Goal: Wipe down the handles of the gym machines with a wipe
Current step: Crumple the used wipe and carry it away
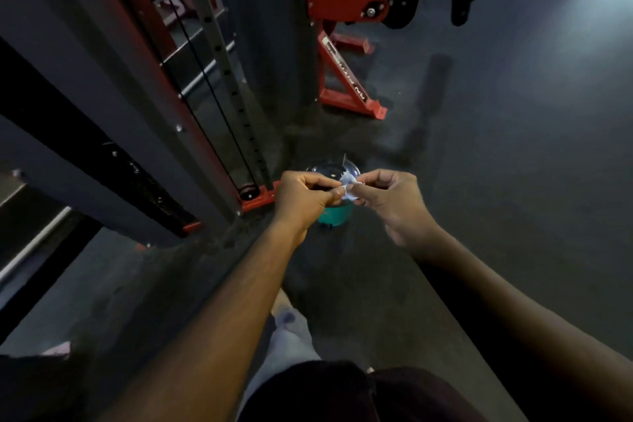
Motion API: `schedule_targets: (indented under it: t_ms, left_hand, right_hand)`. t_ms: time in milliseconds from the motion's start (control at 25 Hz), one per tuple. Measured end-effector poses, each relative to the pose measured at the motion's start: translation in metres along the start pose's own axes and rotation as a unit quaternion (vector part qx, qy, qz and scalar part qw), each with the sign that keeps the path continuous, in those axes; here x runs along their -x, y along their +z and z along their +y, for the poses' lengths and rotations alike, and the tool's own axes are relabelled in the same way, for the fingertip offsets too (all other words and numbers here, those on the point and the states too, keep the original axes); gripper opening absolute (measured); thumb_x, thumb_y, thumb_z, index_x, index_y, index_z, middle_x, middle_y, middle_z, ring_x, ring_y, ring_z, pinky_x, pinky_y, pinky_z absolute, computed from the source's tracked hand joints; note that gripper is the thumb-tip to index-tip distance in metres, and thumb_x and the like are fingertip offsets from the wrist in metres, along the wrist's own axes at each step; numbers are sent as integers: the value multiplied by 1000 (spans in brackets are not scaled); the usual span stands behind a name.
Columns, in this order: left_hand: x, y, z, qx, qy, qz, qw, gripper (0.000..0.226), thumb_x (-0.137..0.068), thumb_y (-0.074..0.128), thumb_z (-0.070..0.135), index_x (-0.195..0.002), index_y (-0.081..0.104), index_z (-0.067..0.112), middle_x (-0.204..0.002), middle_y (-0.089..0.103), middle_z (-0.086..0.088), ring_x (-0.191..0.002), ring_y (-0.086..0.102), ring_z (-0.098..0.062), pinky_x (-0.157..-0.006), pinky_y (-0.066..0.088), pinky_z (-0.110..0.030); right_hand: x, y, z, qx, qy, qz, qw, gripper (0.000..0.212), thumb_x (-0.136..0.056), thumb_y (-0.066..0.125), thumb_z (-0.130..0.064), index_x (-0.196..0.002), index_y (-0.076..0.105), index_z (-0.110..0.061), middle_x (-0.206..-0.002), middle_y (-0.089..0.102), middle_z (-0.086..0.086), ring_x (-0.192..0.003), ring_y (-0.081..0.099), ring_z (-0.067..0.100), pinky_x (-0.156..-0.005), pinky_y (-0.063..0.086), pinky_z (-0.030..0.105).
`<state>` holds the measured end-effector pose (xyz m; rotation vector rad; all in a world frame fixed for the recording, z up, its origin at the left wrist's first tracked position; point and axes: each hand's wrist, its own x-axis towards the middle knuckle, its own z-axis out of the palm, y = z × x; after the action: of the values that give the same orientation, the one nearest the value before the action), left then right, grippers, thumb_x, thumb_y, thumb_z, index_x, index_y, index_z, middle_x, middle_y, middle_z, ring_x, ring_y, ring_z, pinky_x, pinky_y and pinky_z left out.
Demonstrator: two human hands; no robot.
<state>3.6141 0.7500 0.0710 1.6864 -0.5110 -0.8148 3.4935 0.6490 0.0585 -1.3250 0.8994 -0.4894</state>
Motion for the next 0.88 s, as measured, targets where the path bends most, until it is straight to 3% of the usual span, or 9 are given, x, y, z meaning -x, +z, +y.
schedule_targets:
  t_ms: [160,280,400,720,880]
  left_hand:
    - [-132,-32,5,-77,0,-78,994,9,-77,81,3,-81,78,10,-83,76,-9,-79,74,-21,-64,59,-27]
    - [-206,-47,4,-103,-14,-134,985,10,-77,79,1,-86,77,6,-87,76,-10,-87,74,-23,-80,62,-39]
    - [-261,-57,-3,-119,-41,-184,975,11,-78,78,4,-89,77,7,-90,76,-7,-88,74,-17,-84,61,-40]
    - [-343,-60,-21,-152,-85,-239,955,11,-80,78,9,-89,77,14,-95,76,-1,-97,71,-16,-88,59,-41]
    - [-366,-54,-33,-153,-104,-254,949,12,-81,76,9,-92,76,15,-98,75,-1,-99,70,-15,-89,59,-39]
  right_hand:
    - [-105,36,-7,21,19,47,998,10,-78,79,-12,-86,73,-8,-87,75,9,-80,72,20,-76,58,36]
    - [-161,60,-3,-19,43,88,995,13,-78,79,-12,-87,72,-7,-88,75,11,-83,73,23,-80,59,38]
    - [-201,78,5,-48,60,128,989,9,-79,79,-10,-84,72,-8,-87,74,12,-85,73,24,-82,60,41]
    - [-262,97,18,-95,103,176,974,10,-79,77,-6,-86,71,-6,-89,74,13,-88,73,25,-82,60,41]
    - [-281,103,31,-113,123,213,962,11,-78,78,-6,-86,71,-7,-86,74,10,-83,72,20,-75,59,31]
